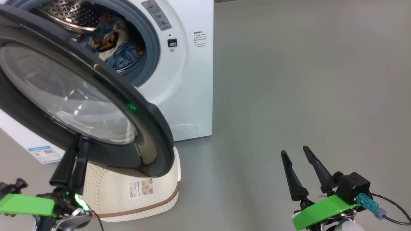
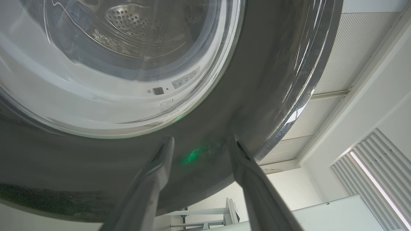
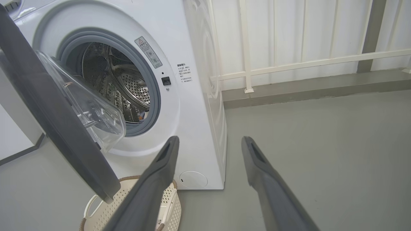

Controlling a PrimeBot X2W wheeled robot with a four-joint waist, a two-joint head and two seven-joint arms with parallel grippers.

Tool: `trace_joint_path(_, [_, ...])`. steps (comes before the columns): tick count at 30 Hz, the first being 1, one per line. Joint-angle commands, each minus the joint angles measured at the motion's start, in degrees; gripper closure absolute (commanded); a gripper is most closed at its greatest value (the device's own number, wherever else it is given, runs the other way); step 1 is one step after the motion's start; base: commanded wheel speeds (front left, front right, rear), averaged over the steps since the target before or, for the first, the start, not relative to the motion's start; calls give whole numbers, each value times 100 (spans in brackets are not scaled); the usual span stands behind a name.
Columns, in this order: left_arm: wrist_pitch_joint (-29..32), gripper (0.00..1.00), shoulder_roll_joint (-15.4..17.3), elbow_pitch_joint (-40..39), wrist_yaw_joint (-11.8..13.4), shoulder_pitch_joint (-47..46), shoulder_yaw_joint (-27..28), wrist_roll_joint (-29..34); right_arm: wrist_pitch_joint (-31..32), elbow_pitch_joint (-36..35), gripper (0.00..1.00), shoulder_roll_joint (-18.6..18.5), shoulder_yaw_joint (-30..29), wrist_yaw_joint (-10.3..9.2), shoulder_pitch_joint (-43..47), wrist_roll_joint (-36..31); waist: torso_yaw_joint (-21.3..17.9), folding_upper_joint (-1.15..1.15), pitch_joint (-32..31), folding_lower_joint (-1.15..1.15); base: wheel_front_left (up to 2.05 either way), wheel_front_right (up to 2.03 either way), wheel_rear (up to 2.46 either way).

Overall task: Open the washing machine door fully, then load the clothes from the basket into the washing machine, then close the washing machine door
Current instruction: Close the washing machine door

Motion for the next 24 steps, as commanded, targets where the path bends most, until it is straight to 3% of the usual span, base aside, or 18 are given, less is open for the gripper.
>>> trace_joint_path(1, [-65, 0, 110, -260, -60, -68, 173, 87, -27, -153, 0, 9, 132, 35, -36, 74, 23, 0, 1, 0, 0, 0, 0])
trace_joint_path(10, [-1102, 0, 257, -818, -60, 131, 100, 1152, -27, -233, 0, 9, 97, 35, -24, 76, 113, 0, 17, 0, 0, 0, 0])
trace_joint_path(16, [-1982, 0, 665, -947, -60, 256, -387, 1797, -27, -253, 0, 9, 94, 35, -29, 69, 160, 0, 20, 0, 0, 0, 0])
trace_joint_path(21, [-3346, 0, 1290, -781, -60, 386, -1181, 2424, -27, -259, 0, 9, 97, 35, -23, 73, 184, 0, 6, 0, 0, 0, 0])
trace_joint_path(24, [-3729, 0, 1626, -587, -60, 438, -1634, 2667, -27, -257, 0, 9, 109, 35, -21, 81, 186, 0, -6, 0, 0, 0, 0])
